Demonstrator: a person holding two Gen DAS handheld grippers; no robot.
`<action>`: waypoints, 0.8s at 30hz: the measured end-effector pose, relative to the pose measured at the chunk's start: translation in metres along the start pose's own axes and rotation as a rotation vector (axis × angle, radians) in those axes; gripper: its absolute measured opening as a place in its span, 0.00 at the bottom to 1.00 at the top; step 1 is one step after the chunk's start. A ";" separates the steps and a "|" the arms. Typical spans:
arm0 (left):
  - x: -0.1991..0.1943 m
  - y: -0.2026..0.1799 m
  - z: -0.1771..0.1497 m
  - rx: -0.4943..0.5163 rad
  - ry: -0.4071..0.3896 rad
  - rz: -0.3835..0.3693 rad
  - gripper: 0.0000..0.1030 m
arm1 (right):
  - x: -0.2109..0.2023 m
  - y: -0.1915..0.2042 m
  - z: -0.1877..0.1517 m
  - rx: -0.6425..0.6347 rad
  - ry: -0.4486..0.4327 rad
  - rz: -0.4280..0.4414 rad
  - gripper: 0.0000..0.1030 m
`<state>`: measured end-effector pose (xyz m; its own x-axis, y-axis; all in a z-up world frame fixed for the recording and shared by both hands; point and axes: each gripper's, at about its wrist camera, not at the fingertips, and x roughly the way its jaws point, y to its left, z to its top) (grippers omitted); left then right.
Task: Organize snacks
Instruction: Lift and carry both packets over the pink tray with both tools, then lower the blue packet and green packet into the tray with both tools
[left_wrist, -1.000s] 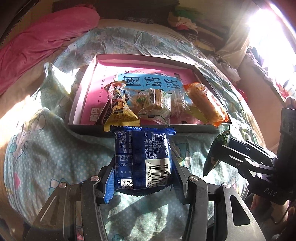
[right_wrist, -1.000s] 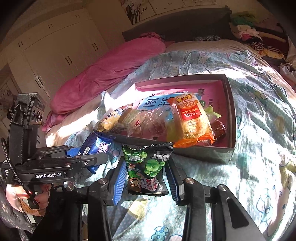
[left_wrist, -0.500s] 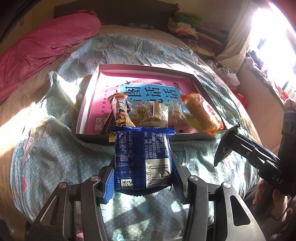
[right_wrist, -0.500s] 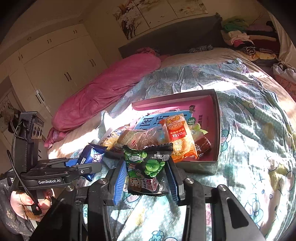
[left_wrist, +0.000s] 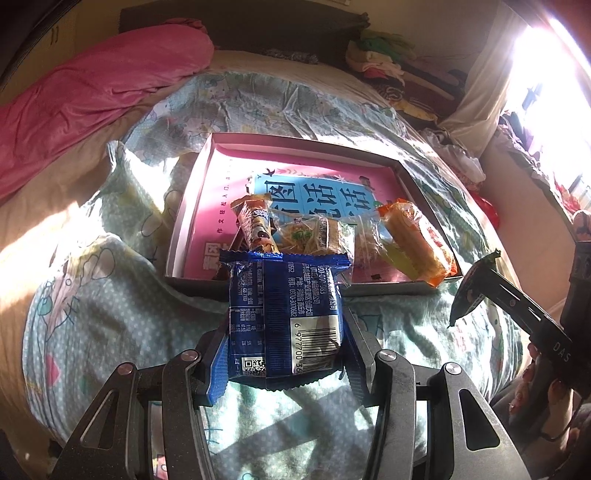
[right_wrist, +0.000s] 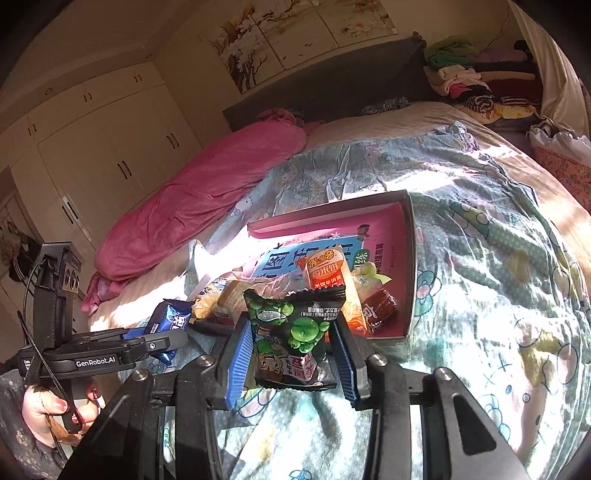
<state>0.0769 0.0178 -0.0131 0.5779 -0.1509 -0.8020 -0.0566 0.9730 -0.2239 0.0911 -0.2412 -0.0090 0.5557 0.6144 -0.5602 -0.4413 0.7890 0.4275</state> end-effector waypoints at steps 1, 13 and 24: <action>0.002 0.001 0.000 -0.002 0.002 -0.001 0.51 | 0.000 0.000 0.000 -0.001 -0.001 0.003 0.40; 0.016 0.009 0.012 -0.034 -0.003 0.009 0.51 | 0.006 0.006 0.002 -0.027 -0.003 0.016 0.40; 0.028 0.014 0.022 -0.057 0.001 0.000 0.51 | 0.013 0.013 0.003 -0.054 0.001 0.029 0.40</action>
<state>0.1101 0.0310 -0.0267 0.5773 -0.1511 -0.8024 -0.1031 0.9614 -0.2552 0.0952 -0.2230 -0.0086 0.5412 0.6371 -0.5489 -0.4946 0.7690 0.4049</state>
